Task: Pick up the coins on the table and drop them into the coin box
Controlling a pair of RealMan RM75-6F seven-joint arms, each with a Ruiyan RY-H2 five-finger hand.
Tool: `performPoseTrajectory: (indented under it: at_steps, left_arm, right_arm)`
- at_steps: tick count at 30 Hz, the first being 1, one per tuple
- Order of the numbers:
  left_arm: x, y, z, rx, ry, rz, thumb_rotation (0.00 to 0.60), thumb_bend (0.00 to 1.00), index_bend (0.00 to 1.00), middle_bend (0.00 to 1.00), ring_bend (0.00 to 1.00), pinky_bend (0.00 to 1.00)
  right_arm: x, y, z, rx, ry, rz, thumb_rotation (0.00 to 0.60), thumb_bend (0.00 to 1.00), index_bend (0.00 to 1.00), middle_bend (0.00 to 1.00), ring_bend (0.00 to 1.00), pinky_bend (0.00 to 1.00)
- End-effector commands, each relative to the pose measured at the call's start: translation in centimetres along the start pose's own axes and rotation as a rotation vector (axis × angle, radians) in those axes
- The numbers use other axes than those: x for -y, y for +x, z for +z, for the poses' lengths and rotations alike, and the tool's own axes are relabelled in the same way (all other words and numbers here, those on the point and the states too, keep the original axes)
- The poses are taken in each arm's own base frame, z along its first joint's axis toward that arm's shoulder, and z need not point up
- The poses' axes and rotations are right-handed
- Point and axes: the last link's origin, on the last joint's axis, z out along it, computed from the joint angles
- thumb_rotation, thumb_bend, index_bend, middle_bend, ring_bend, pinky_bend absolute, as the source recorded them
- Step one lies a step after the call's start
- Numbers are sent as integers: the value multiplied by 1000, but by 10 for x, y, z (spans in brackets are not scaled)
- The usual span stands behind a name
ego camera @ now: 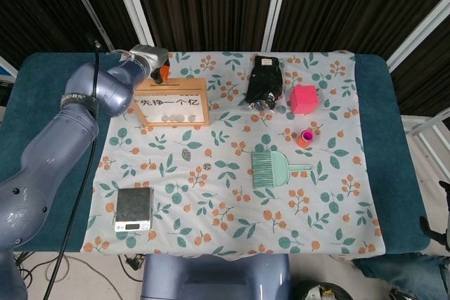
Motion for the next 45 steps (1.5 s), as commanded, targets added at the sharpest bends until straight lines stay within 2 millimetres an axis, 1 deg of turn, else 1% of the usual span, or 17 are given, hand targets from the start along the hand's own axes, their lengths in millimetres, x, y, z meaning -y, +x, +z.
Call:
performPoseTrajectory:
  at_steps: [1, 12, 17, 20, 23, 24, 25, 27, 28, 32, 33, 34, 35, 37, 40, 42, 45]
  left_arm:
    - [-1, 0, 0, -2, -3, -1, 600, 798, 497, 26, 0, 0]
    - [-3, 5, -4, -17, -16, -1, 600, 784, 499, 25, 0, 0]
    - [-2, 18, -16, -86, -87, -46, 600, 669, 482, 20, 0, 0]
    - [2, 28, -29, -174, -165, -59, 600, 587, 468, 17, 0, 0]
    - [16, 28, -45, -297, -257, -68, 600, 460, 453, 16, 0, 0]
    - [21, 25, -49, -341, -284, -66, 600, 400, 447, 16, 0, 0]
    - [27, 21, -54, -385, -310, -64, 600, 346, 440, 16, 0, 0]
    - [43, 3, -64, -494, -373, -87, 600, 273, 426, 17, 0, 0]
    - [50, -12, -69, -547, -400, -98, 600, 243, 416, 16, 0, 0]
    - [63, -56, -83, -654, -449, -155, 600, 212, 352, 12, 0, 0]
    - [65, -69, -85, -667, -460, -175, 600, 202, 333, 11, 0, 0]
    - [66, -76, -86, -671, -466, -186, 600, 195, 323, 10, 0, 0]
    - [67, -88, -88, -677, -476, -202, 600, 190, 311, 9, 0, 0]
    - [67, -116, -89, -666, -500, -221, 600, 178, 300, 8, 0, 0]
    - [61, -141, -87, -635, -527, -209, 600, 149, 296, 7, 0, 0]
    - [54, -152, -84, -614, -546, -189, 600, 148, 295, 8, 0, 0]
    - [35, -169, -80, -583, -589, -125, 600, 138, 294, 9, 0, 0]
  right_arm:
    - [0, 0, 0, 1, 0, 0, 600, 394, 161, 58, 16, 0]
    - [0, 1, 1, -1, -5, 3, 600, 395, 161, 58, 16, 0]
    - [0, 1, 1, 2, -3, 5, 600, 395, 161, 59, 16, 0]
    - [0, 1, 1, 1, -2, 7, 600, 395, 161, 59, 16, 0]
    - [0, 1, 1, 0, -1, 12, 600, 394, 161, 59, 16, 0]
    - [0, 1, 1, 0, -2, 13, 600, 395, 161, 58, 16, 0]
    - [0, 1, 1, 0, -2, 14, 600, 394, 161, 58, 16, 0]
    - [0, 1, 2, -1, -5, 17, 600, 394, 161, 59, 16, 0]
    - [0, 1, 3, -1, -6, 19, 600, 394, 161, 59, 16, 0]
    - [1, 0, 4, 1, -6, 28, 600, 394, 161, 59, 16, 0]
    - [1, -1, 4, 3, -5, 28, 600, 395, 161, 58, 16, 0]
    - [1, -2, 4, 5, -5, 27, 600, 395, 161, 58, 16, 0]
    - [1, -2, 4, 8, -5, 26, 600, 395, 161, 58, 16, 0]
    - [1, -2, 5, 8, -5, 28, 600, 394, 161, 59, 16, 0]
    - [1, -1, 5, 4, -6, 33, 600, 394, 161, 59, 16, 0]
    - [1, -1, 5, 2, -7, 36, 600, 394, 161, 59, 16, 0]
    - [1, 0, 4, -1, -7, 40, 600, 394, 161, 59, 16, 0]
